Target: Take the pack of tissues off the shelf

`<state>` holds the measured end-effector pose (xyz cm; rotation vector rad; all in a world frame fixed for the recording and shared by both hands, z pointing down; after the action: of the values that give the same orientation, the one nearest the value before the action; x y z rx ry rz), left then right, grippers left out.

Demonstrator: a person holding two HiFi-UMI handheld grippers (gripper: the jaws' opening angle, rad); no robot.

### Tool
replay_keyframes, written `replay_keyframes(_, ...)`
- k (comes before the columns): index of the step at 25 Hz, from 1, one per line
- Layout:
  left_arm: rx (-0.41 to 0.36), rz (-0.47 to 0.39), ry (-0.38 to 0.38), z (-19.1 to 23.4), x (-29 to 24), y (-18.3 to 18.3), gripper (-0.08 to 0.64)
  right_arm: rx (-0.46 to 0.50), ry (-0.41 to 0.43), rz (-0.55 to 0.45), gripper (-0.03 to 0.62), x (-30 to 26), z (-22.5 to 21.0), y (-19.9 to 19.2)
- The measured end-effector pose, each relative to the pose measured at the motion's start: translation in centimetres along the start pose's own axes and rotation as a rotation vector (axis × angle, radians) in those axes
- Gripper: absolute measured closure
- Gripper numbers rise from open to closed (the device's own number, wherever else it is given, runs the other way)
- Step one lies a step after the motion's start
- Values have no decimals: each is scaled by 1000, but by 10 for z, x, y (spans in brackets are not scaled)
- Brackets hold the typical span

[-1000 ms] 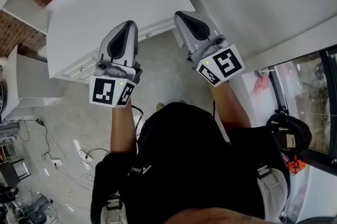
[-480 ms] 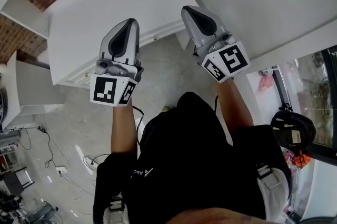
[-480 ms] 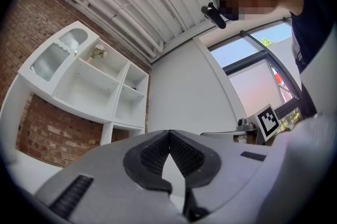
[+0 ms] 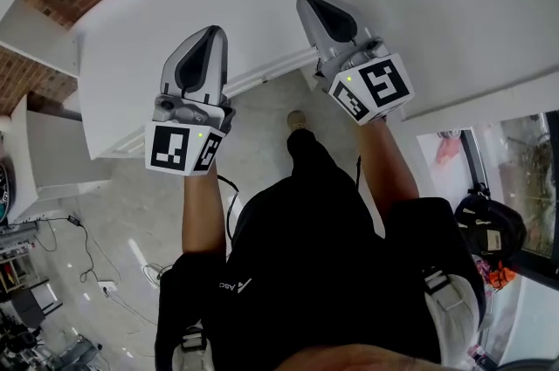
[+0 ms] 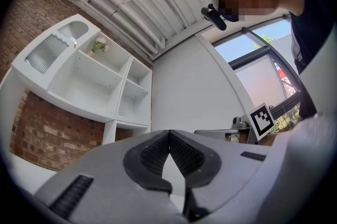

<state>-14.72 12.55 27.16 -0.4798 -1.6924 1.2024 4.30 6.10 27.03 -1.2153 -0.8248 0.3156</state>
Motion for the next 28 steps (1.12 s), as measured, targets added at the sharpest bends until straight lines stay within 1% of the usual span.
replay_keyframes(4,-23,9,15,33,-40,-27,561,0,1,4,589,-44,-41,-31)
replay_keyframes(10,-50,19,45,89,-122,-67,561,2,-9,30,589,-125,-122,-73)
replay_keyframes(14,-57,28,75,122,-173,-101,561,10,-16,47,588,-173,-173,-106)
replay_keyframes(15,-57,31,84,131,-184,-110,561,8,-16,53,562,-186,-185,-115)
replay_keyframes(18,-63,44,111,155,-212,-131,561,8,-13,77,514,-222,-213,-140)
replay_keyframes(21,-66,55,125,172,-235,-145,561,10,-24,94,467,-247,-235,-157)
replay_keyframes(22,-65,60,127,176,-241,-149,561,11,-31,99,460,-254,-241,-161)
replay_keyframes(28,-46,82,118,199,-267,-167,561,17,-98,144,359,-285,-264,-183)
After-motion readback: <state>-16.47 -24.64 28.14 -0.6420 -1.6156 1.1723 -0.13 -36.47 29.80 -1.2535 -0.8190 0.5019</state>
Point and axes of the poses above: the fingertips, and each gripper's own axes: x backward along the fingers, z to its left, y out of its top, the point moved 7 cm from there along x, backward along the fingers, and after that the axes turned 10 degrees about -z, right-handed, at the moved point
